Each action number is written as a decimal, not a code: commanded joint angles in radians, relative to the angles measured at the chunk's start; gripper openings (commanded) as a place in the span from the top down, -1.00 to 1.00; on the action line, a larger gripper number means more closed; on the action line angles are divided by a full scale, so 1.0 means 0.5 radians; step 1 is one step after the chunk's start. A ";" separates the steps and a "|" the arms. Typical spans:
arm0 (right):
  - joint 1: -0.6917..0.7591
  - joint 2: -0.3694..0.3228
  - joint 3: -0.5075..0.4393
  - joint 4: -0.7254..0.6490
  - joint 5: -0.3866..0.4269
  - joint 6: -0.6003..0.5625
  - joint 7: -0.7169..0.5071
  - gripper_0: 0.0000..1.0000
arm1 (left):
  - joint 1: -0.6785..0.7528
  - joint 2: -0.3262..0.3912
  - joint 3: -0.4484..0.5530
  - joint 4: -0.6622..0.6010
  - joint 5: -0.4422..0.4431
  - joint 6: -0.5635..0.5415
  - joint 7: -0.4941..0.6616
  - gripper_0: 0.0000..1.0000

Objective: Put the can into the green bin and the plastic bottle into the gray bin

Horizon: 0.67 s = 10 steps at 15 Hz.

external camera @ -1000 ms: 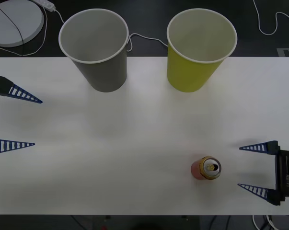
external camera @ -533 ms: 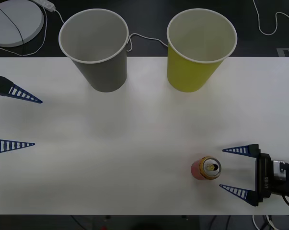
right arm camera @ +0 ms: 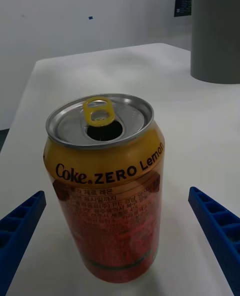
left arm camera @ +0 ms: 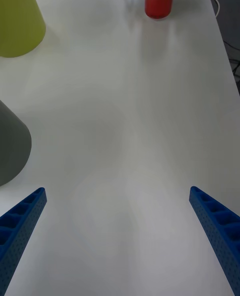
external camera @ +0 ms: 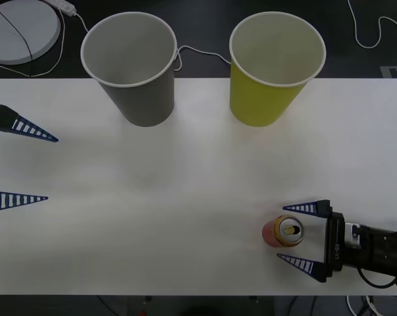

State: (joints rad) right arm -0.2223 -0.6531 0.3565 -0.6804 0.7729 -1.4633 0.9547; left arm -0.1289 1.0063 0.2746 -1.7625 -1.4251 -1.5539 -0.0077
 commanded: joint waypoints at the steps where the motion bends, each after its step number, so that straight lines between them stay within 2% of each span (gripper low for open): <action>1: -0.003 0.045 0.005 -0.011 0.001 0.043 0.020 -1.00 | 0.000 0.000 0.000 0.000 0.000 0.000 0.000 -1.00; 8: -0.006 0.107 0.014 -0.011 0.004 0.043 0.057 -0.99 | 0.000 0.000 0.000 0.000 0.000 0.000 0.000 -1.00; 10: -0.006 0.107 0.017 -0.017 0.004 0.043 0.060 0.94 | 0.000 0.000 0.000 0.000 0.000 0.000 0.000 -1.00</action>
State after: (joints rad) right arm -0.2255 -0.5998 0.3642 -0.6865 0.7742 -1.4420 0.9846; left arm -0.1289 1.0063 0.2746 -1.7625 -1.4251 -1.5539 -0.0077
